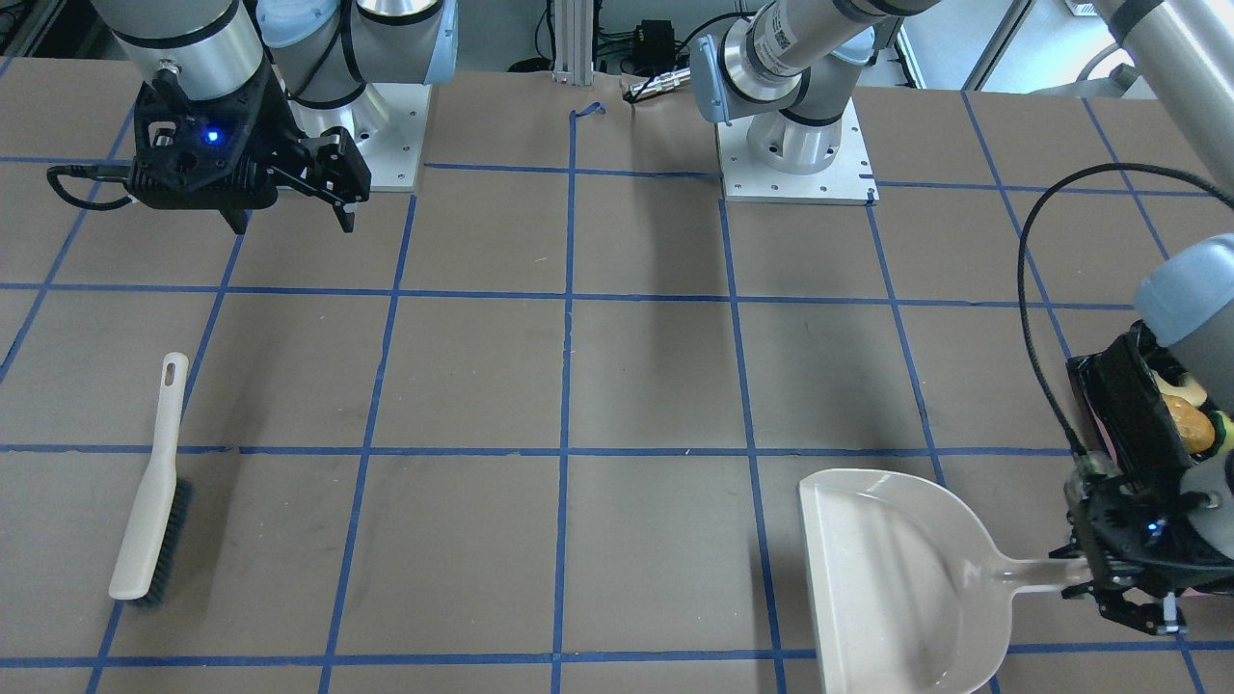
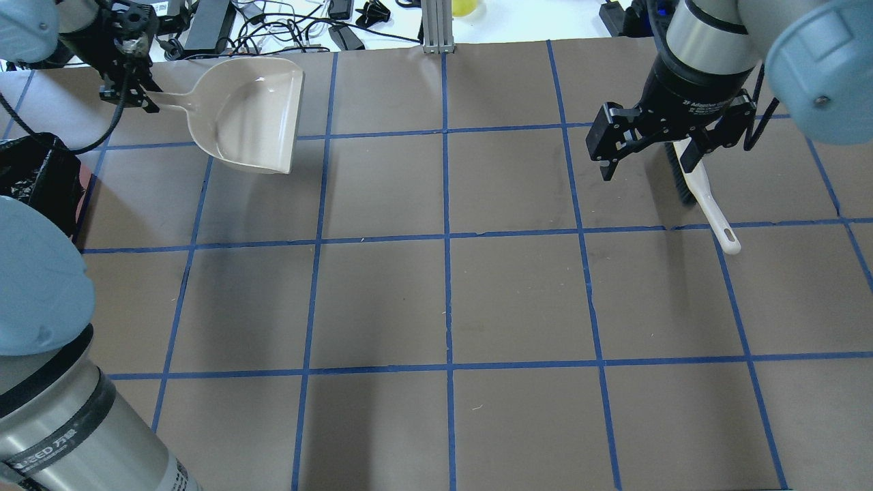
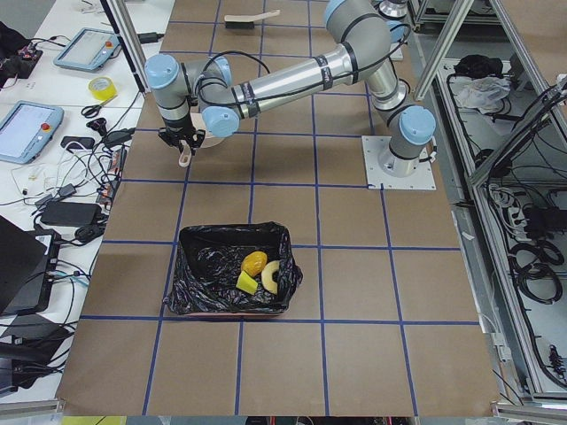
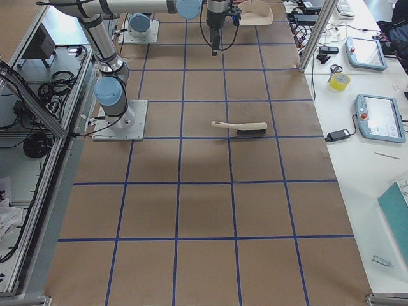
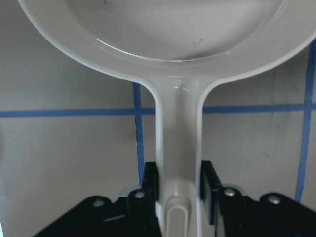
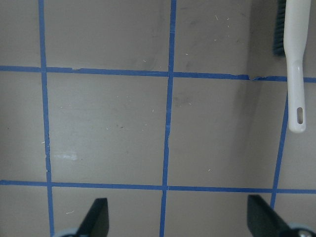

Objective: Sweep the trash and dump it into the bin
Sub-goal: 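Lower the empty dustpan onto the table with the left gripper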

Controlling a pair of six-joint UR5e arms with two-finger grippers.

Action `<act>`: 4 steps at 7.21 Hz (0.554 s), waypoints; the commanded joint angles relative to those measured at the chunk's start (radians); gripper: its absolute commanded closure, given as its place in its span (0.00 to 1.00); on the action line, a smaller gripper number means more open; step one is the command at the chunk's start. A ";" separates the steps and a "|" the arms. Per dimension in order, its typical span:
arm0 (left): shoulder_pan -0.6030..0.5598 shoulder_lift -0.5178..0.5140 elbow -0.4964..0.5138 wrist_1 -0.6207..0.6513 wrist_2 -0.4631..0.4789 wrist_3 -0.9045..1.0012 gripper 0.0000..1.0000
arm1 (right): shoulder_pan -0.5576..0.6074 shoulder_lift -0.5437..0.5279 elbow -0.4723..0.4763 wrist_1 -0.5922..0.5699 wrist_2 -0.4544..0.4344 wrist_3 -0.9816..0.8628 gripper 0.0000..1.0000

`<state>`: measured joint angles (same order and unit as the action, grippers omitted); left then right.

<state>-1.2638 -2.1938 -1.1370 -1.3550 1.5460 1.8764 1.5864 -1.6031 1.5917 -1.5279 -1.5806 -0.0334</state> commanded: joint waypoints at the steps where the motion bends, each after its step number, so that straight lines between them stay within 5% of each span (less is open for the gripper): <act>1: -0.052 -0.034 -0.009 0.024 0.003 -0.051 1.00 | -0.003 -0.003 0.002 -0.008 0.002 -0.002 0.00; 4: -0.069 -0.035 -0.049 0.024 0.012 -0.059 1.00 | -0.002 -0.005 0.008 -0.026 0.002 0.001 0.00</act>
<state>-1.3280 -2.2300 -1.1734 -1.3318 1.5541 1.8221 1.5840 -1.6064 1.5991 -1.5561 -1.5785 -0.0352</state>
